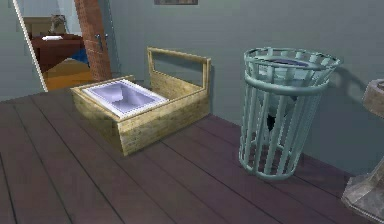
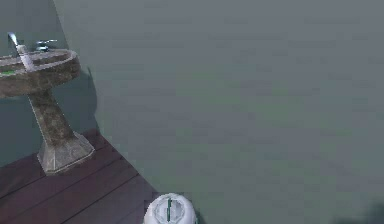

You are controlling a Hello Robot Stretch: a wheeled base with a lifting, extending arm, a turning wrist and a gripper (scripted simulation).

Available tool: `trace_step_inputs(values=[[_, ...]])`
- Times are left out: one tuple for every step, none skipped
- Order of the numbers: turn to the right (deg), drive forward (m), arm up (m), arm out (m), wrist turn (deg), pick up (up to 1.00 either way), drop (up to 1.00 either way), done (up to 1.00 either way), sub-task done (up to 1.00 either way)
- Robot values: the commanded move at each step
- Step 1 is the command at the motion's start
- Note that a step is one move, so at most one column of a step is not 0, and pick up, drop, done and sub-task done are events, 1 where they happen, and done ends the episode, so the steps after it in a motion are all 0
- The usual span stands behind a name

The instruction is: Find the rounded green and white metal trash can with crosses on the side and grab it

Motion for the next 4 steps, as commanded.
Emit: trace_step_inputs(values=[[0.0,0.0,0.2,0.0,0.0,0.0,0.0,0.0,0.0],[0.0,0.0,0.0,0.22,0.0,0.0,0.0,0.0,0.0],[0.0,0.0,0.0,0.0,45.0,0.0,0.0,0.0,0.0],[0.0,0.0,0.0,0.0,45.0,0.0,0.0,0.0,0.0]])
